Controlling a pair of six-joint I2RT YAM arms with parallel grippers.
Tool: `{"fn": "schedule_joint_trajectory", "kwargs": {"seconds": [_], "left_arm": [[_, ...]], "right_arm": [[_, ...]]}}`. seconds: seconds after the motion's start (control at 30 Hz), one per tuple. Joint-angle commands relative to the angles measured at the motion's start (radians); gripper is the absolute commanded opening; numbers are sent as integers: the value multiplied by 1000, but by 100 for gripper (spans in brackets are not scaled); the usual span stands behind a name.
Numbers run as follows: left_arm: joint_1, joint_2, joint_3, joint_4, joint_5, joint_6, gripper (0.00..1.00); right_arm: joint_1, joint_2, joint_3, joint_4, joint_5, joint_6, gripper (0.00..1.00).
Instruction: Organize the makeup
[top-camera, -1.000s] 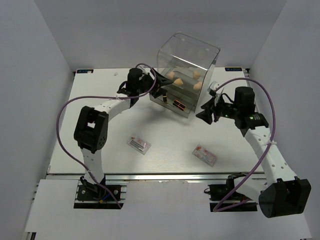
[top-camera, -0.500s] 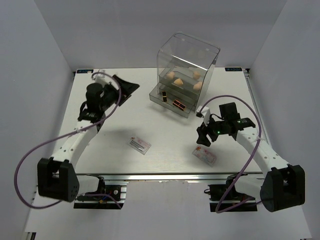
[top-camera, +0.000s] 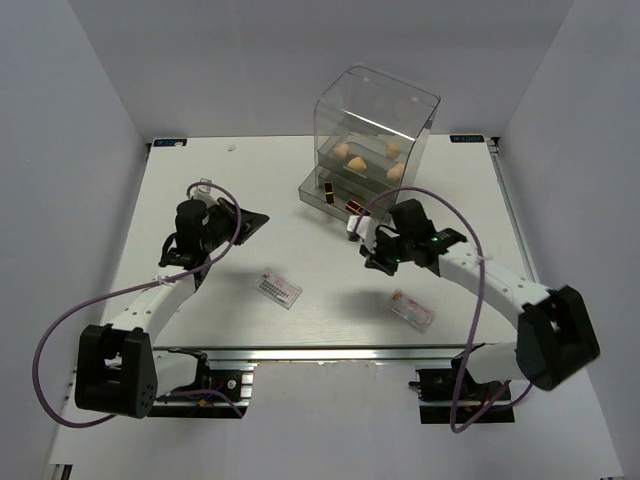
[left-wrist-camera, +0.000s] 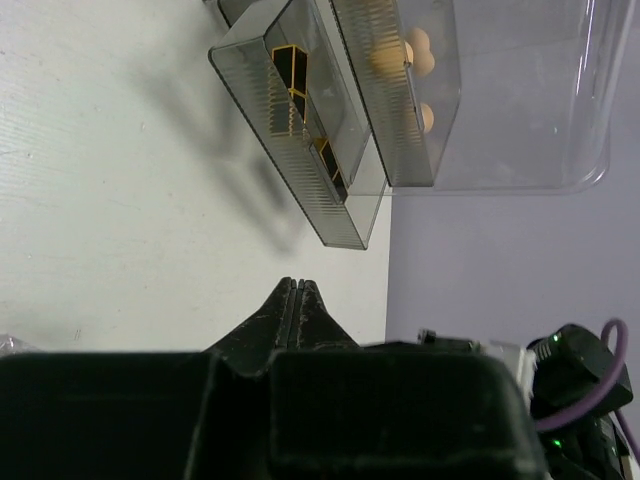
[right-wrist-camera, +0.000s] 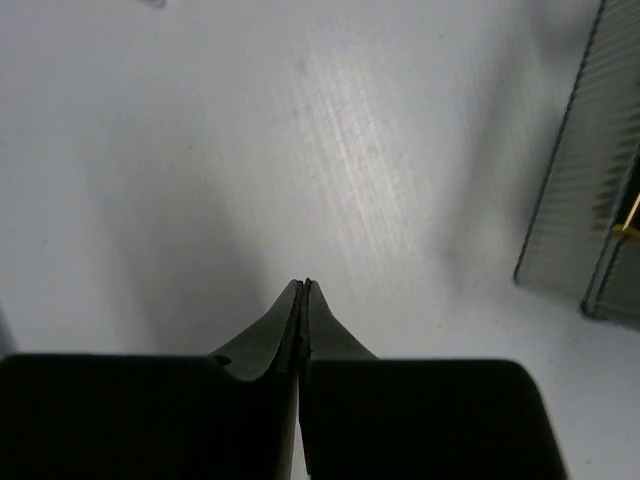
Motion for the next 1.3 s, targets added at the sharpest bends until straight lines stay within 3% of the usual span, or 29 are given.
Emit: {"fn": "schedule_joint_trajectory", "kwargs": {"seconds": [0.0,0.13,0.3,0.43,0.47,0.5,0.6,0.7,0.73,0.8,0.9,0.97,1.1,1.17,1.27], "left_arm": [[1,-67,-9,14,30,10,1],[2,-118,-75,55,47,-14,8],[6,-170,-142,67,41,-39,20],[6,-188,-142,44,32,-29,22],[6,-190,-142,43,32,-29,22],[6,-190,-141,43,30,-28,23],[6,-182,-136,44,32,-26,23],[7,-171,-133,63,35,-29,34],[6,-170,-138,73,38,-37,48],[6,-164,-144,107,39,-48,62],[6,-145,-150,142,50,-65,70],[6,-135,-152,149,61,-66,70],[6,-128,-158,161,64,-72,70],[6,-124,-158,164,62,-74,71],[6,-106,-156,179,67,-79,71]], "right_arm": [[75,98,85,206,209,73,0],[115,303,241,250,466,182,0],[119,433,338,299,619,176,0],[119,483,360,339,685,130,0],[118,488,368,337,688,122,8],[118,490,366,340,692,115,27],[118,490,357,354,692,104,53],[118,497,352,363,702,91,63],[116,502,354,366,708,87,67],[115,505,354,372,712,82,75],[102,517,364,379,700,76,82],[92,529,397,345,653,70,80],[79,545,461,259,525,75,49],[79,563,475,294,545,75,49],[75,620,530,303,628,72,60]]}}
